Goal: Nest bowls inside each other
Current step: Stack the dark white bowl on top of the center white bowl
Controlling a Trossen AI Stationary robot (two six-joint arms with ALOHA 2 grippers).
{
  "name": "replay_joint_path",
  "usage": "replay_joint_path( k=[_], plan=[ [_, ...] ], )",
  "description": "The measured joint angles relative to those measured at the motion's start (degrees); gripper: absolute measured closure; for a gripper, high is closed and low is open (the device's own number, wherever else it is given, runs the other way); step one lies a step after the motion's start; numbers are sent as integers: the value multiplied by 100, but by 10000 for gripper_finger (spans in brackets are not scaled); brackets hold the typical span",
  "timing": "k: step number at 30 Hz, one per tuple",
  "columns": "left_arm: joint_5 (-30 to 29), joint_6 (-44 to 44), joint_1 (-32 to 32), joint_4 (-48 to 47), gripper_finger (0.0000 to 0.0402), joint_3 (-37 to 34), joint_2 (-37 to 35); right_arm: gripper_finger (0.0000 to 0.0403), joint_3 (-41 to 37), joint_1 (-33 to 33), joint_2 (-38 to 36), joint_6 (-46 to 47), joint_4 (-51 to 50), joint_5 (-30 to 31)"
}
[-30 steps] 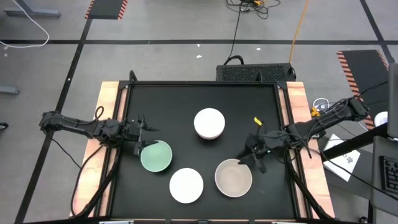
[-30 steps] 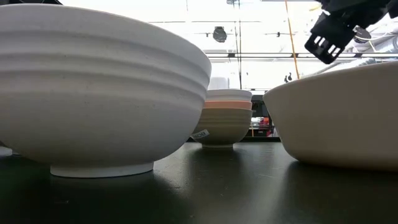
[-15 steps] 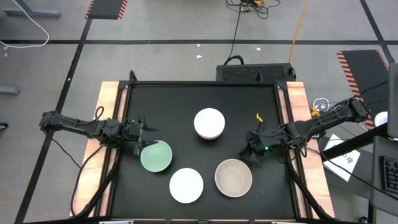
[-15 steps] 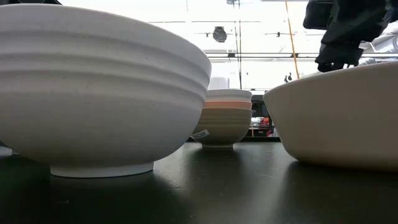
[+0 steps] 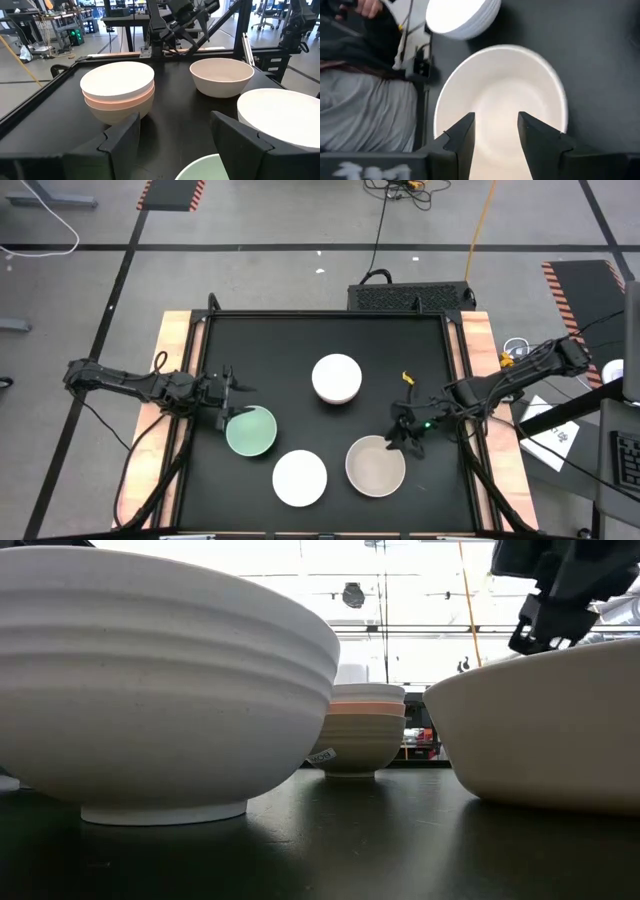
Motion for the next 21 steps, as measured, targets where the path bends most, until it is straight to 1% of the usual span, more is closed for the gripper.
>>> replay_joint_path(
  k=[4, 7, 10, 13, 17, 21],
  plan=[
    [-81, -1, 0, 4, 160, 0, 0, 228, 15, -169, 43, 117, -248, -170],
    [-133, 3, 0, -11, 160, 0, 0, 201, 193, -324, 36, 54, -960, -191],
    [-155, 1, 0, -17, 160, 0, 0, 178, 367, -477, 35, -85, -1721, 55],
    [-155, -3, 0, -44, 160, 0, 0, 164, 383, -579, 37, -23, -1809, 112],
    [-157, -2, 0, -95, 160, 0, 0, 159, 387, -601, 138, 42, -1847, -5],
    [-177, 28, 0, -95, 160, 0, 0, 159, 388, -604, 473, 137, -1734, -296]
  ],
)
